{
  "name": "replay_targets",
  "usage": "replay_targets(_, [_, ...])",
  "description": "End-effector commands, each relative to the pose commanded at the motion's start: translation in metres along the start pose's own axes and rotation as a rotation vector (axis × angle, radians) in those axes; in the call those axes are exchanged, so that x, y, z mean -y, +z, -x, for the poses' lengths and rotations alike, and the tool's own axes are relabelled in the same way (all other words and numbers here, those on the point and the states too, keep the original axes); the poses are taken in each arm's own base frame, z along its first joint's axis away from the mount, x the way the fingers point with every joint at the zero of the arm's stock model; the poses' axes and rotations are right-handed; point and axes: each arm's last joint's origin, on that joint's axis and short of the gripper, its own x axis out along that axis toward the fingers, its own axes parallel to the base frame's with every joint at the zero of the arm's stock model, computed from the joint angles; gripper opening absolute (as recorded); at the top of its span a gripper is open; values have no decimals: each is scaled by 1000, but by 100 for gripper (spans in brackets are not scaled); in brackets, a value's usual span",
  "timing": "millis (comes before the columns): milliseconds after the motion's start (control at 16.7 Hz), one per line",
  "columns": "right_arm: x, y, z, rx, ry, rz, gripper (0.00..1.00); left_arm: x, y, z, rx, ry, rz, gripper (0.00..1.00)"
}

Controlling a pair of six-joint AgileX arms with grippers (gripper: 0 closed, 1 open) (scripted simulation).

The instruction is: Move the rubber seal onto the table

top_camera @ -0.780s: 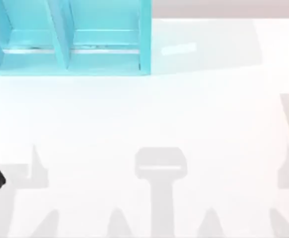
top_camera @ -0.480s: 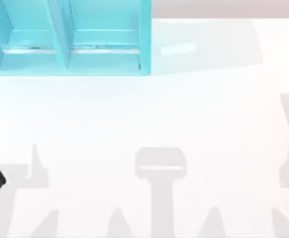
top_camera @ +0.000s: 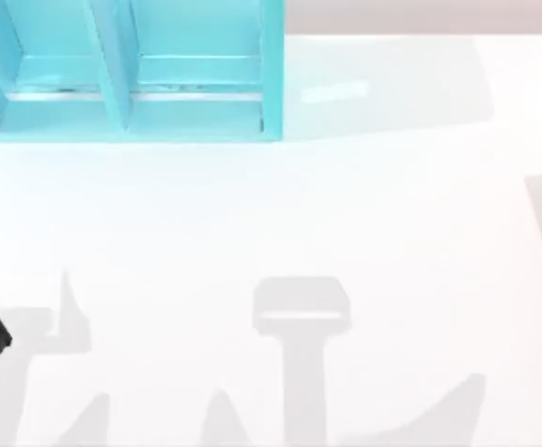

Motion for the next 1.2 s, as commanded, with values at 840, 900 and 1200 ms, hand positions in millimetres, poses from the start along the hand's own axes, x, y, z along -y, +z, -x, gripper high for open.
replay_targets(840, [102, 61, -119, -945, 185, -6, 100, 0, 0, 0, 0, 0, 0, 100])
replay_targets(900, [104, 61, -121, -956, 190, -8, 100, 0, 0, 0, 0, 0, 0, 100])
replay_targets(1200, [103, 61, -122, -956, 192, -4, 100, 0, 0, 0, 0, 0, 0, 100])
